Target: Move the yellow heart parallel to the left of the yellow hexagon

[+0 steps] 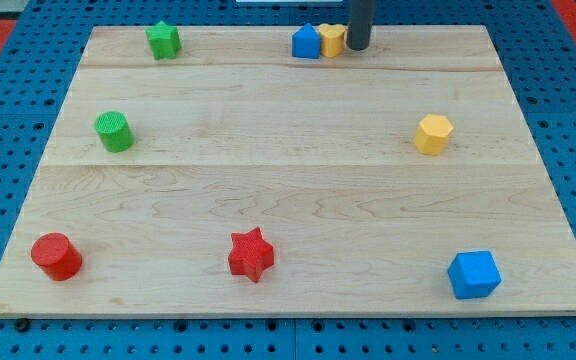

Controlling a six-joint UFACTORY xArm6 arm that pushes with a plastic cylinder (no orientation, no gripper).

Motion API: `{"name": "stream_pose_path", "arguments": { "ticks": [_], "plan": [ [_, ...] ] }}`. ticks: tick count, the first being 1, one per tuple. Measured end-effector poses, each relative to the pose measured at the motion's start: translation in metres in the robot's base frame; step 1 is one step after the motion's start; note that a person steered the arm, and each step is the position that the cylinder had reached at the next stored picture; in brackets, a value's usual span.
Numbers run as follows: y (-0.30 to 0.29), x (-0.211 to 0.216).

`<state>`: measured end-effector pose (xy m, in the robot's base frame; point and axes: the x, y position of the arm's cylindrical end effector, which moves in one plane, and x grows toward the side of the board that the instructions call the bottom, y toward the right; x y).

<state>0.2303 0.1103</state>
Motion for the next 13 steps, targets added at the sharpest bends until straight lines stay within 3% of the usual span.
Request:
{"name": "stream_pose_path", "arguments": {
  "ticks": [2,6,8,9,10,12,13],
  "plan": [
    [0.055,0.0],
    [0.077,-0.039],
    [-0.005,-0.038],
    [-0.08,-0.033],
    [-0.038,-0.003],
    [-0.029,0.021],
    [-0.067,0.066]
  ]
}}
